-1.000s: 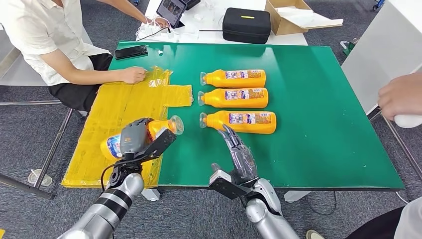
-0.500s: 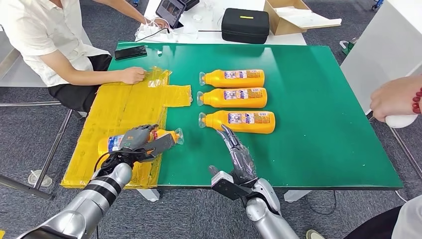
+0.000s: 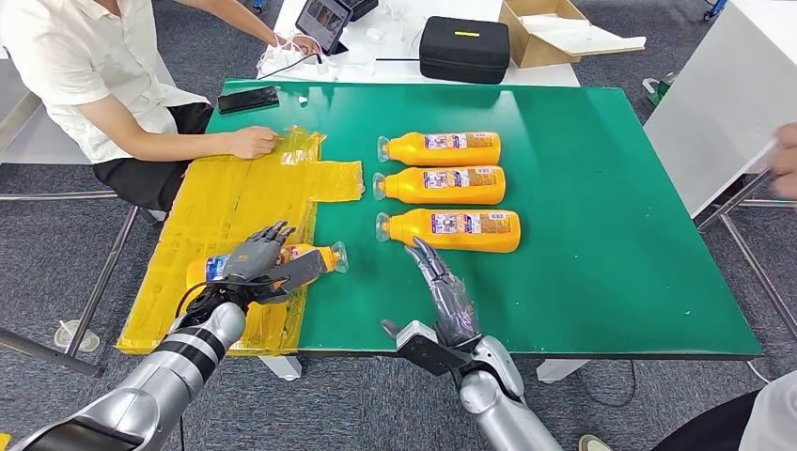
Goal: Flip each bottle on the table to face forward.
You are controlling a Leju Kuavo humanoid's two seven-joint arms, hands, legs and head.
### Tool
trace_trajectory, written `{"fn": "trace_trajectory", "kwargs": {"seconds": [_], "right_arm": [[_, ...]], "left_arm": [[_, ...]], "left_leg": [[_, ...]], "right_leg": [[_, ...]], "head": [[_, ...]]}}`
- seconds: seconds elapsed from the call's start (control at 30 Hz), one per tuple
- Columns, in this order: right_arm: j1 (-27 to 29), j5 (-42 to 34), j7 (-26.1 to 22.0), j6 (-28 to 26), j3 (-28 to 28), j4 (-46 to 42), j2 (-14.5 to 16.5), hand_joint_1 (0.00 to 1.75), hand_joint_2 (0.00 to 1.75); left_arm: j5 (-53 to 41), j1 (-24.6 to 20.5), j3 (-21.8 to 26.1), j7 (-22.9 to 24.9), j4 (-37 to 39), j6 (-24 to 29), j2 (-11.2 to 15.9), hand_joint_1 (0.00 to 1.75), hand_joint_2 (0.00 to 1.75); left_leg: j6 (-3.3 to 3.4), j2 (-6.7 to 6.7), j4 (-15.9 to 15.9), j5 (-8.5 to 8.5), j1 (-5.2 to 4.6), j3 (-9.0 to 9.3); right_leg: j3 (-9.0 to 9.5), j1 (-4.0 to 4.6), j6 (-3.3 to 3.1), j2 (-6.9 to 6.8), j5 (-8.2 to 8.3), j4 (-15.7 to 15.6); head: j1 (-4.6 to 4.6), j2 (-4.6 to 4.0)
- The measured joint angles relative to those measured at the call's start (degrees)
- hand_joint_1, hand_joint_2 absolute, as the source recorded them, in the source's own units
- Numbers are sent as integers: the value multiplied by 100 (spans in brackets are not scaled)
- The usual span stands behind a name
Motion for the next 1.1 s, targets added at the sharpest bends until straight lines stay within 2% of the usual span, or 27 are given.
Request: {"fn": "trace_trajectory", "kwargs": {"seconds": [0.13,0.2,0.27,0.4,0.63,0.83,0.93,1.03,1.1], "right_arm": [[27,22,35,-37,-5,24,0,0,175],[85,57,77,-74,-21,10,0,0,175],[156,86,105,-97,-40,-23,0,0,175],[254,108,120,-104,-88,-82,-2,0,175],[319,136,155,-158,-128,-113,-2,0,175],[352,281,234,-207,-154,-179,-20,0,175],[326,956,657,-497,-154,-185,-109,0,175],[172,1852,1321,-792,-168,-172,-333,0,175],[-52,2187,1632,-820,-219,-115,-529,0,175]], "left_arm": [[294,173,113,-381,-77,871,-75,0,175],[557,357,243,-686,-297,1384,-184,0,175],[802,587,326,-883,-673,1647,-323,0,175],[1012,977,339,-924,-1409,1710,-536,0,175],[1434,1314,326,-1188,-2105,1571,-703,0,175],[1139,1565,-10,-1052,-2791,2154,-793,0,175],[1100,1658,-174,-1034,-3094,2320,-797,0,175],[1483,1789,-309,-1078,-3387,2042,-846,0,175],[1846,1893,-415,-1106,-3515,1796,-923,0,175]], "left_leg": [[0,3,0,0,0,2],[0,-4,1,0,0,-3],[1,-15,1,0,-1,-10],[3,-13,1,-3,-7,-20],[3,-10,1,-2,-6,-20],[3,-9,1,-2,-7,-21],[3,-10,1,-2,-8,-21],[4,-10,1,-2,-11,-23],[7,-11,1,0,-16,-23]], "right_leg": [[-6,0,0,3,0,0],[-8,-1,1,-3,-1,0],[-8,-3,2,-11,-3,-1],[-14,-5,2,-13,-3,-2],[-17,-3,2,-13,-2,-3],[-17,-4,2,-13,-2,-2],[-17,-5,2,-13,-2,-3],[-17,-8,3,-13,-2,-3],[-17,-13,6,-14,1,-4]], "head": [[-1,0],[1,0],[1,0],[2,0],[-1,0],[-1,1],[-2,1],[-2,1],[-2,0]]}}
